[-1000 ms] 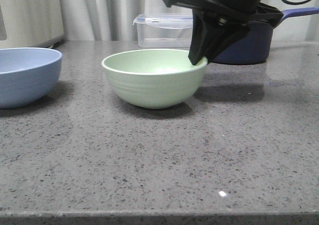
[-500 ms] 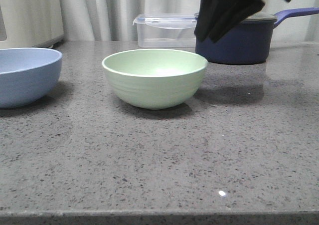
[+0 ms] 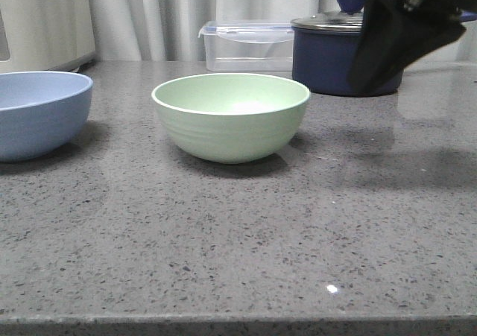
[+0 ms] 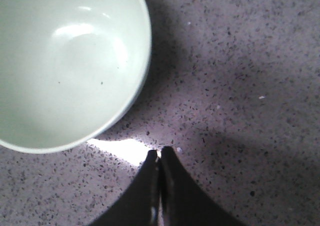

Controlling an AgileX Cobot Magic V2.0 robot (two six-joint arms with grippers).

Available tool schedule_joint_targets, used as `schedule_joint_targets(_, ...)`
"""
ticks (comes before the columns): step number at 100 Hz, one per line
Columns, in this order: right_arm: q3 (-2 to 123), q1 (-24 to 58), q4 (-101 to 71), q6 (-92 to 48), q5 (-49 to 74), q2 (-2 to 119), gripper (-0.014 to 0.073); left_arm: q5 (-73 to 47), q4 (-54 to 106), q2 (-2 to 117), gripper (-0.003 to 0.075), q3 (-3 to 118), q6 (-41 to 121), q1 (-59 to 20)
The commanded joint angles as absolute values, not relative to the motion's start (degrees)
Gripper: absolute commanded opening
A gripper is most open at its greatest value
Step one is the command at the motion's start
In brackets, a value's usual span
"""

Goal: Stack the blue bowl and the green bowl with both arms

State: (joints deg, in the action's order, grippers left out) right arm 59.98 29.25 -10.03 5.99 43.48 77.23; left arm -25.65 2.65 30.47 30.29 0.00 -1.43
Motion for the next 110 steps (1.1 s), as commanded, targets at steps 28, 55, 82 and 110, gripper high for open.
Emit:
schedule_joint_targets(28, 58.4, 32.0, -11.0, 5.3, 35.9, 78.2, -0.0067, -20.6, 2.7, 31.0, 0.0438, 32.3, 0.0, -1.4)
schedule_joint_targets(55, 58.4, 33.8, -12.2, 5.3, 34.3, 81.6, -0.0067, -20.1, 2.7, 31.0, 0.0438, 32.3, 0.0, -1.4)
schedule_joint_targets(82, 58.6, 33.8, -13.9, 5.3, 32.2, 82.0, -0.0067, -20.0, 2.7, 31.0, 0.0438, 32.3, 0.0, -1.4)
schedule_joint_targets(110, 58.6, 33.8, -13.9, 5.3, 31.9, 82.0, -0.0067, -19.9, 2.7, 31.0, 0.0438, 32.3, 0.0, -1.4)
